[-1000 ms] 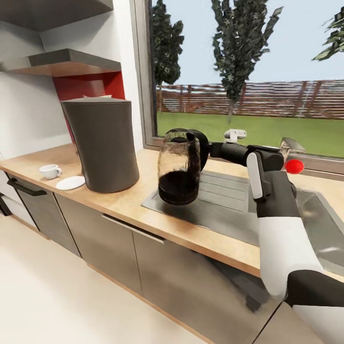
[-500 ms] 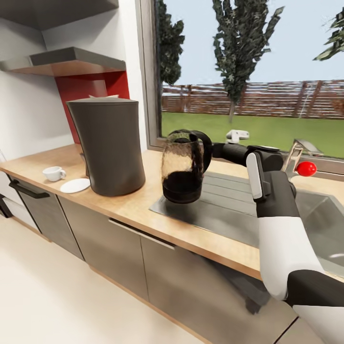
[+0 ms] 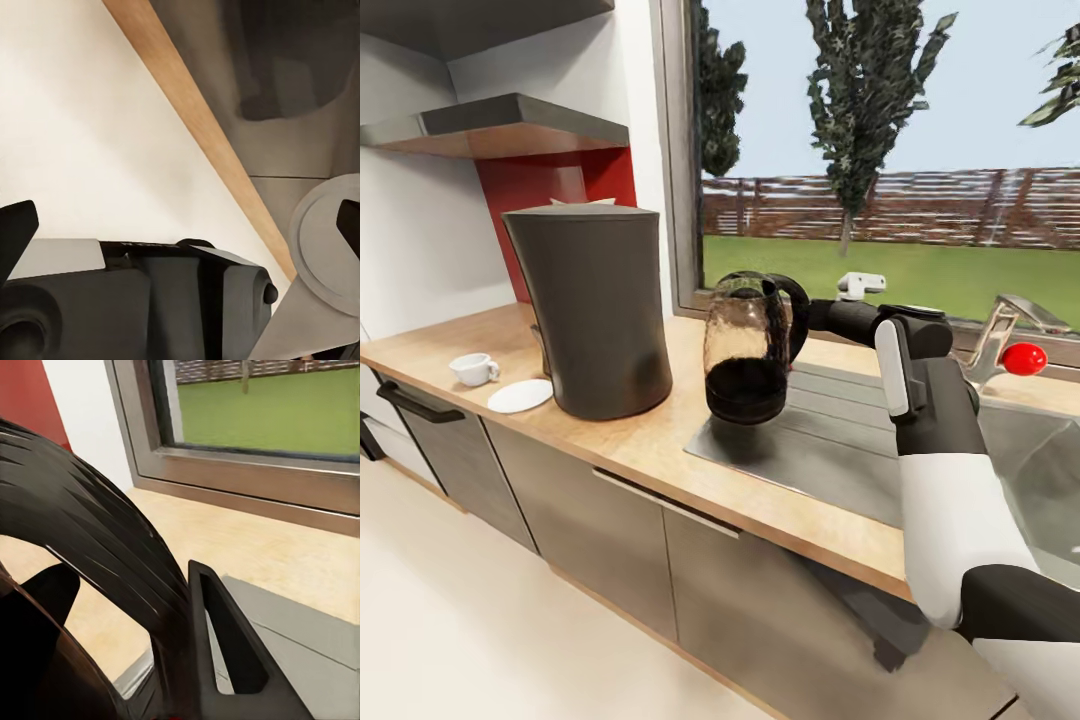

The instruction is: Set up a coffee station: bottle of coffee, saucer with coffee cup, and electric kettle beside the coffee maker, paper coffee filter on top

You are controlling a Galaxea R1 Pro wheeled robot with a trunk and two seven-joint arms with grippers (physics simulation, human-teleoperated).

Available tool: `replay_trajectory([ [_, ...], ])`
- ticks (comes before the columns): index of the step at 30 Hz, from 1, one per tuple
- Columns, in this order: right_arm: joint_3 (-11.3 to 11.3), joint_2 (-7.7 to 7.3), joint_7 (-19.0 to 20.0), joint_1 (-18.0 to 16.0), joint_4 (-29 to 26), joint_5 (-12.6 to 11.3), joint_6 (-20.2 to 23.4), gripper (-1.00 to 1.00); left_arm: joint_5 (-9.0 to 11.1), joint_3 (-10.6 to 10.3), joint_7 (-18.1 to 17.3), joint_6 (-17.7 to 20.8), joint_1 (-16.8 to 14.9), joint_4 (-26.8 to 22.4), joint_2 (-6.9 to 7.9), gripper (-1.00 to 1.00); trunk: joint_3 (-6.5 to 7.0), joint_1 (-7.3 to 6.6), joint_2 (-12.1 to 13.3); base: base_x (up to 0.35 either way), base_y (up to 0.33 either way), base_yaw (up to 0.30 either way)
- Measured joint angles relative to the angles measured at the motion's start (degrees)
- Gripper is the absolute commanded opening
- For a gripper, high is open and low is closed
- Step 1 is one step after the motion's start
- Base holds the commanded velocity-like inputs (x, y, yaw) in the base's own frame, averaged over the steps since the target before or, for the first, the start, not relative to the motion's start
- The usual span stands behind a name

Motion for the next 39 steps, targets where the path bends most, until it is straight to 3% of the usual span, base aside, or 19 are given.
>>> replay_trajectory([
  [21, 0.0, 0.02, -0.7, 0.0, 0.0, -0.1, 0.0, -1.00, 0.0, 0.0, 0.0, 0.0, 0.0, 0.0, 0.00, 1.00, 0.00, 0.00, 0.0, 0.103, 0.082, 0.000],
  [27, 0.0, 0.13, -4.4, 0.0, 0.0, 0.1, 0.0, -1.00, 0.0, 0.0, 0.0, 0.0, 0.0, 0.0, 0.00, 1.00, 0.00, 0.01, 0.0, 0.011, 0.005, 0.000],
  [39, 0.0, 0.81, -5.2, 0.0, 0.0, -0.3, -0.2, -1.00, 0.0, 0.0, 0.0, 0.0, 0.0, 0.0, 0.00, 1.00, 0.00, -0.01, 0.0, 0.085, 0.025, 0.000],
])
